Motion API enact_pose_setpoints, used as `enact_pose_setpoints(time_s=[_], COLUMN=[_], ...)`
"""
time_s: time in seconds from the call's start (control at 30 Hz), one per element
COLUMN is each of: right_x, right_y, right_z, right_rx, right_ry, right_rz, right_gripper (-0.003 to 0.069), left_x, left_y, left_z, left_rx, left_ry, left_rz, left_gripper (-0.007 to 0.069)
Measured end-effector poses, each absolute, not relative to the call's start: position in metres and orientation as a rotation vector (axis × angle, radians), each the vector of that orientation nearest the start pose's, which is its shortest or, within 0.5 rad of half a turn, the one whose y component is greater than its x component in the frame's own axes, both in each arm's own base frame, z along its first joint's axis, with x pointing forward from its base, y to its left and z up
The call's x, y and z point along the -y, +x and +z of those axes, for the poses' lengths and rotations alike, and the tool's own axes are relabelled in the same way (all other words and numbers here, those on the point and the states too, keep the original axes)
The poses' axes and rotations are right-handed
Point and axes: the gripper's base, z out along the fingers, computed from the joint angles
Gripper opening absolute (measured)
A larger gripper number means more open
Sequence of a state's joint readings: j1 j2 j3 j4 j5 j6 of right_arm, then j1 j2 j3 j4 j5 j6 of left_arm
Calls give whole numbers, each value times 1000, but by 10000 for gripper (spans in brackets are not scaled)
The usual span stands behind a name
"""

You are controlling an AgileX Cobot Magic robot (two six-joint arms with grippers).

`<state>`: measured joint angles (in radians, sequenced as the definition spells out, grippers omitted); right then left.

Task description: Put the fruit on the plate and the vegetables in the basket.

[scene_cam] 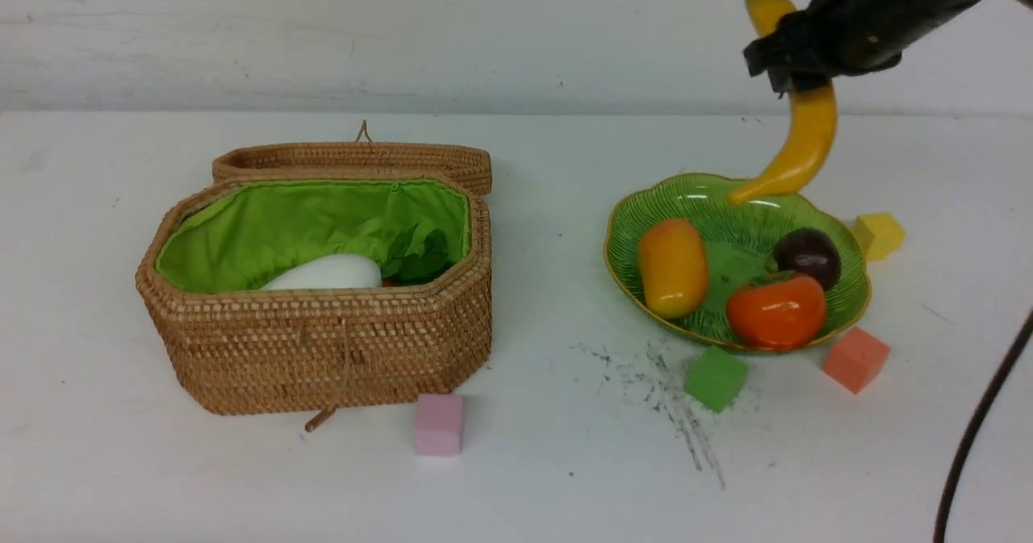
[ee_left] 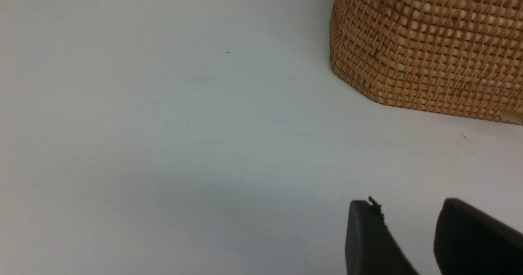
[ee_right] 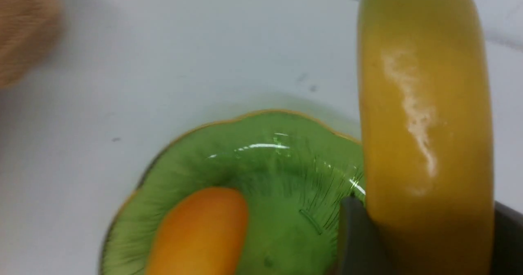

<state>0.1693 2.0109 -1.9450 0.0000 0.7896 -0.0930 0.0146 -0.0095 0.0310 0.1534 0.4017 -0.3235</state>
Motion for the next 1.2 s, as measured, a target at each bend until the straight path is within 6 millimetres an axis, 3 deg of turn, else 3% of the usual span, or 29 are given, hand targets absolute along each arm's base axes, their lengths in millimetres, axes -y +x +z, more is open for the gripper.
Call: enact_pose_setpoints(time_s=[0.2, 0.47, 0.63, 0.9, 1.03, 1.2], right_x=[-76, -78, -81, -81, -80, -76], right_y=[499, 502, 501, 492, 482, 449], right_z=[252, 242, 237, 244, 264, 320], right_rx=[-2398, -2424, -2460, -2519, -2526, -2499], right_ry=[-246, -213, -190, -192, -199, -216], right_rz=[93, 120, 171, 196, 201, 207], right_gripper=[336, 344, 444, 599, 601, 555], left_x=[-6, -6, -6, -6, -6, -6], left_y=[52, 52, 52, 52, 52, 52], left_z=[168, 168, 168, 168, 168, 168], left_rx=[-1889, -1889, -1889, -1889, -1889, -1889], left_ry=[-227, -227, -227, -227, -227, -227], left_rz=[-57, -57, -57, -57, -57, -57], left_gripper=[239, 239, 239, 239, 239, 239])
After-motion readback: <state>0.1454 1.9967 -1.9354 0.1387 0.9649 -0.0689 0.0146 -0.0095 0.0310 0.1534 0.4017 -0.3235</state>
